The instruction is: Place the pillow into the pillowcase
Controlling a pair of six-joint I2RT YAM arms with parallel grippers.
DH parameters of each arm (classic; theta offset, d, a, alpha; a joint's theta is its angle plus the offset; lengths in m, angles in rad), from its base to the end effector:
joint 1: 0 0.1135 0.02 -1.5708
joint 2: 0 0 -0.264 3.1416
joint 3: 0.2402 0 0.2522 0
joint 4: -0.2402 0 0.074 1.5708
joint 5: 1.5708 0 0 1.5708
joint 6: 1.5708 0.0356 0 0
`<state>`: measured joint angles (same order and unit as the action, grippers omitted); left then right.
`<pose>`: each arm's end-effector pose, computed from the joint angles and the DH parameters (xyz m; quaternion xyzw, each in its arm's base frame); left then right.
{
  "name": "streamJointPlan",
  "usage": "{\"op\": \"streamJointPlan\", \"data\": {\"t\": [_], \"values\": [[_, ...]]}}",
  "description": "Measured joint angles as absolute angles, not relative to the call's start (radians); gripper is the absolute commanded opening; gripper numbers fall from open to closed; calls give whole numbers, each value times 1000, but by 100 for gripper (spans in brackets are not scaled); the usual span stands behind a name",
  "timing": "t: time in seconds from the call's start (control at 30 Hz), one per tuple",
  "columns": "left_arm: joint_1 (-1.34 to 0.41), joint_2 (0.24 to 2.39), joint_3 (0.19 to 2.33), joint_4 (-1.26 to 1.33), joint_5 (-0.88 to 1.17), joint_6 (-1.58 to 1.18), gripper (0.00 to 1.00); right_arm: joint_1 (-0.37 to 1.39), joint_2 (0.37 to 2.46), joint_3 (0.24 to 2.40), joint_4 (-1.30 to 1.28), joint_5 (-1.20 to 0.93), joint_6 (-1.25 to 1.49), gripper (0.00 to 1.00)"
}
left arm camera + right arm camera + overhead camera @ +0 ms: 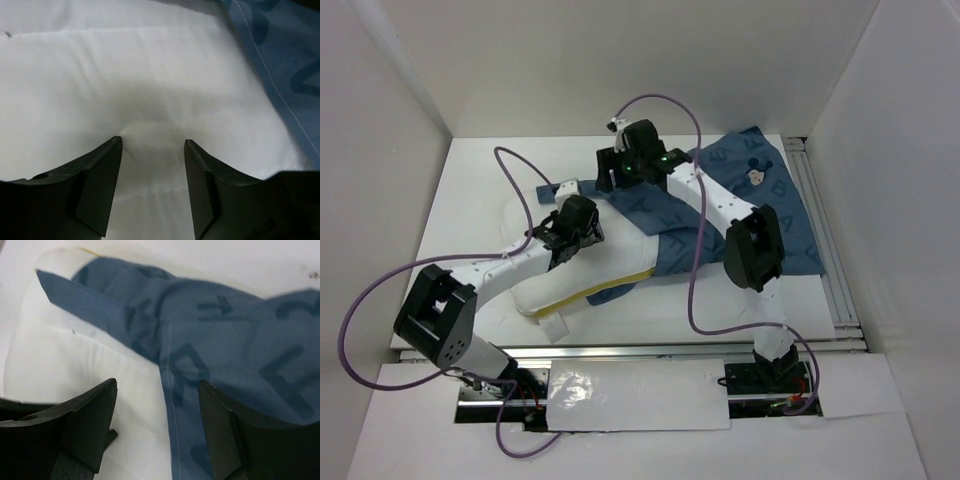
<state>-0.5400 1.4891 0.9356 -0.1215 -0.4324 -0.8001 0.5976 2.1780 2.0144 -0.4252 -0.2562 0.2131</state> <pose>0.2833 -0.1524 0.2325 -0.2063 0.8609 -0.1111 0.4516 0.4184 0.2957 0.2894 -0.2262 0.8470 0.2879 0.3853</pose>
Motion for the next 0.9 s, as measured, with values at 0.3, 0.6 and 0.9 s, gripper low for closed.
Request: {"op": "streamJointPlan", "data": {"t": [0.3, 0.6, 0.9], "values": [[-641, 1271, 823, -121, -235, -328, 66, 495, 1779, 1625, -480, -204, 221, 80], [-735, 1211, 757, -26, 25, 7, 64, 482, 1418, 1289, -550, -142, 266, 82], [-770, 1537, 896, -51, -25, 46, 46, 478, 1264, 1197, -648, -110, 274, 83]]}}
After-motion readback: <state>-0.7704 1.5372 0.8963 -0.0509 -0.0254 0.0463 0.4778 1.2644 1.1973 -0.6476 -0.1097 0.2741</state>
